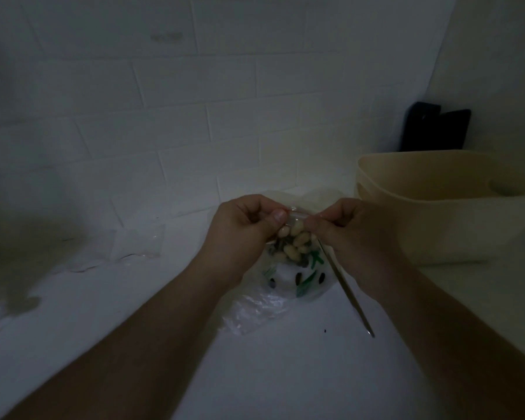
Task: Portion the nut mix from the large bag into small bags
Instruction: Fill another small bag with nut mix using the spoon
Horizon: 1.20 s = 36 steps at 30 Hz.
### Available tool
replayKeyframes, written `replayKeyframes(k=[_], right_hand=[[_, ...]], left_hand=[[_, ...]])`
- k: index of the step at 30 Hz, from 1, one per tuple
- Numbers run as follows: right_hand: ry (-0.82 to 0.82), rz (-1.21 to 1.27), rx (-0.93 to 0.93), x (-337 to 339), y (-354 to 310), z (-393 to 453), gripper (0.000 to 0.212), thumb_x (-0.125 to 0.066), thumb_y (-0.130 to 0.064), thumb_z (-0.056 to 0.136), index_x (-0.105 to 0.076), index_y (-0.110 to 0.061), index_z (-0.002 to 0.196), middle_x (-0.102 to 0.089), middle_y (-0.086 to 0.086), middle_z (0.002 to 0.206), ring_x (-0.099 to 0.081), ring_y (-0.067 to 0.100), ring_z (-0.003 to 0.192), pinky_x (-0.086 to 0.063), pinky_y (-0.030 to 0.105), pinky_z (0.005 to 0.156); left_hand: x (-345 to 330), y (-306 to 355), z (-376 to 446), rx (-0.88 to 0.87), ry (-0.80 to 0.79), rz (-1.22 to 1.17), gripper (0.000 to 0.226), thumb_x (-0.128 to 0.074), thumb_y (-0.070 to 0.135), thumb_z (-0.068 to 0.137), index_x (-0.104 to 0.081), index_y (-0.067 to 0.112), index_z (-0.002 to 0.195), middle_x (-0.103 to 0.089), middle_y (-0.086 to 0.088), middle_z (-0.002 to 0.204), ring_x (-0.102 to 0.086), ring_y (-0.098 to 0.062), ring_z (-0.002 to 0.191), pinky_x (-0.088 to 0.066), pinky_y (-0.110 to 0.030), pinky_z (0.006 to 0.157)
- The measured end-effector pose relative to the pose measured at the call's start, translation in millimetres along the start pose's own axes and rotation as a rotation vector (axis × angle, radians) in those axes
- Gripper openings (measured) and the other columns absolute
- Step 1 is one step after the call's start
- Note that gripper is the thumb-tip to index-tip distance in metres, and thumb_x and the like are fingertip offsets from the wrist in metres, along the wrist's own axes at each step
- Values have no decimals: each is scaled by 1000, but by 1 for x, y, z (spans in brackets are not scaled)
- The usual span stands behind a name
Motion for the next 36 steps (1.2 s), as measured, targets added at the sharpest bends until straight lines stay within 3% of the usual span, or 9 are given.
replayKeyframes(k=[5,8,11,15,17,21,26,31,36], right_hand=[[-66,38,13,-2,-3,-4,18,-89,-25,78,-72,-23,72,-72,-10,66,-67,2,61,-52,19,58],[-134,96,3,-7,-2,-6,25,-87,-36,78,-73,-30,98,-76,-17,92,-74,4,82,-61,27,75],[-237,121,24,-12,-6,-10,25,-84,-34,83,-75,-30,106,-79,-12,99,-76,7,93,-60,35,88],[-192,205,36,-12,-4,-8,6,-77,-19,91,-77,-24,93,-80,-2,88,-77,14,84,-60,32,77],[-147,353,-10,-12,1,-5,6,-75,-20,94,-75,-14,96,-79,8,93,-77,26,89,-59,39,77],[-125,561,-130,-14,8,-2,18,-68,-16,98,-70,-1,108,-77,18,106,-75,35,102,-59,40,84],[-162,603,-134,-14,5,-2,10,-67,-11,97,-69,-4,105,-78,14,102,-76,29,97,-61,40,83],[-230,397,13,-14,2,-6,27,-80,-18,86,-74,-23,111,-78,7,106,-76,28,100,-60,49,88],[-279,398,-8,-18,6,-4,29,-78,-24,91,-74,-10,116,-76,18,111,-74,38,105,-56,59,96]], left_hand=[[1,1,0,13,48,-36,10,-68,2,97,-76,7,93,-75,-6,76,-68,-14,64,-51,-22,53],[1,4,0,-12,56,-55,9,-71,5,95,-78,9,97,-79,-9,87,-73,-22,79,-62,-37,71],[-4,6,-3,-38,3,-29,13,-68,8,97,-79,14,101,-80,-7,94,-76,-22,89,-63,-36,81],[-7,6,-4,64,-37,-165,31,-59,32,98,-73,14,119,-74,-6,94,-71,-21,87,-59,-28,71],[-8,3,-3,113,-76,-177,47,-64,40,87,-70,12,124,-76,-9,101,-73,-24,92,-61,-31,79],[-11,0,-3,82,-73,-231,48,-76,23,80,-70,-3,120,-75,-24,114,-72,-40,109,-59,-45,99],[-8,2,-2,69,-39,-297,33,-76,11,84,-71,-4,114,-76,-24,108,-74,-30,96,-61,-31,82],[-8,2,-2,29,-38,-215,10,-66,0,97,-69,5,105,-76,-17,97,-73,-26,88,-61,-33,78],[-9,1,-1,33,-70,-288,16,-74,4,91,-65,3,104,-75,-14,95,-72,-25,89,-61,-34,81]])
Point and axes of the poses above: each hand's wrist, its own z-axis towards the middle knuckle, its own x-axis out of the back of the hand, y = z × x, the point moved 4 cm from there along z, towards the middle knuckle
